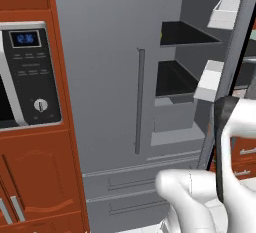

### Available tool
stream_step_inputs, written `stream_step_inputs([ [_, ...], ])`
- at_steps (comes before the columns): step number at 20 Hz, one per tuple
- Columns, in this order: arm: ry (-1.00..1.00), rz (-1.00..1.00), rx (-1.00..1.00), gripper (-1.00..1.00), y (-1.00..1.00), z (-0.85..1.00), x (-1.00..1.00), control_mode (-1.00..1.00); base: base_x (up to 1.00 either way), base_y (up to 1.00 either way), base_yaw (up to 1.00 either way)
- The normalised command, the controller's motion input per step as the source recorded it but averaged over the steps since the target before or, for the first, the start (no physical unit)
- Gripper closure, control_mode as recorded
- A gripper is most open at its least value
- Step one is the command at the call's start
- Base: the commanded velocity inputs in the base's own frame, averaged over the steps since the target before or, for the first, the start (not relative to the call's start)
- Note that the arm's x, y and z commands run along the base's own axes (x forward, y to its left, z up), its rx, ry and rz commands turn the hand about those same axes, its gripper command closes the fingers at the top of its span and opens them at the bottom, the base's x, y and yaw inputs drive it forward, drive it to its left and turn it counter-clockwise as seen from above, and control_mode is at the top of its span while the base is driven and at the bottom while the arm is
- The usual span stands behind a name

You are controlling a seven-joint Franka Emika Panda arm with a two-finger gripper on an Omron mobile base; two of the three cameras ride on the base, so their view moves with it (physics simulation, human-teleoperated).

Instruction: Retrieve a lemon from the fridge and place it on the cutting board with the fish.

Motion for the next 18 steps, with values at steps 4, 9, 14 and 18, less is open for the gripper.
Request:
stream_step_inputs([
  [4, 0.16, -0.32, -0.50, -1.00, 0.50, 0.26, 0.00, -1.00, 0.00, 0.00, 0.00],
  [9, 0.24, -0.27, -0.29, -1.00, 0.72, 0.07, 0.16, -1.00, 0.00, 0.00, 0.00],
  [14, 0.29, -0.14, -0.15, -1.00, 0.37, -0.17, 0.36, -1.00, 0.00, 0.00, 0.00],
  [18, 0.40, -0.01, -0.15, -1.00, 0.12, -0.03, 0.73, -1.00, 0.00, 0.00, 0.00],
])
